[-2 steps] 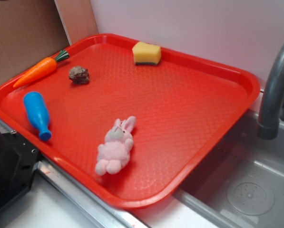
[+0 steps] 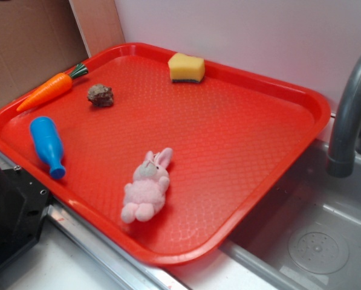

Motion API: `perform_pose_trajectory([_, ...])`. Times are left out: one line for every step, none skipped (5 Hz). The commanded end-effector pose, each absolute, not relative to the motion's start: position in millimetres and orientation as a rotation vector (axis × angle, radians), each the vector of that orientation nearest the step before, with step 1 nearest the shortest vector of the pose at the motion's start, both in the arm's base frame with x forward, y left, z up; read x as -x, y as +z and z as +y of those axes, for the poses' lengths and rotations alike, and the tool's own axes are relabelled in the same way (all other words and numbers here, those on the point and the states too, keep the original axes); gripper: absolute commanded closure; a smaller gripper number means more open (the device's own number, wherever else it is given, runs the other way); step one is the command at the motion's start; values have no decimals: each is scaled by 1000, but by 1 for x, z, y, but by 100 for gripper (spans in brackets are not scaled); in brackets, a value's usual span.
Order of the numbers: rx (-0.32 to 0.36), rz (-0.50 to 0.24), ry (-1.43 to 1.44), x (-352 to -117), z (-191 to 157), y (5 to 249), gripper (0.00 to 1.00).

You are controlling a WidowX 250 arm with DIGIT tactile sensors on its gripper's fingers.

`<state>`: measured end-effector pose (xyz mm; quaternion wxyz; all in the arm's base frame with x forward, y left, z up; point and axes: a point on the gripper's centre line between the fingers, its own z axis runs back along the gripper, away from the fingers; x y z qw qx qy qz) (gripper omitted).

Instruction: Grab the blue bottle.

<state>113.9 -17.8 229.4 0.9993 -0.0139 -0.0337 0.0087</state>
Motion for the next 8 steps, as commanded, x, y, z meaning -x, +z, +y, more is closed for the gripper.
perform_pose_trajectory([38, 17, 408, -118, 49, 135, 0])
perform_pose_trajectory([-104, -228, 669, -119, 67, 97, 0])
perform_pose_trajectory([-73, -207, 820, -118, 71, 64, 0])
perform_pose_trajectory([-57, -196, 862, -101, 68, 45, 0])
perform_pose_trajectory([-40, -149, 811, -136, 71, 31, 0])
perform_pose_trajectory([-47, -81, 702, -155, 65, 18, 0])
perform_pose_trajectory([-46, 10, 602, -169, 64, 16, 0])
perform_pose_trajectory([31, 79, 352, -158, 48, 26, 100])
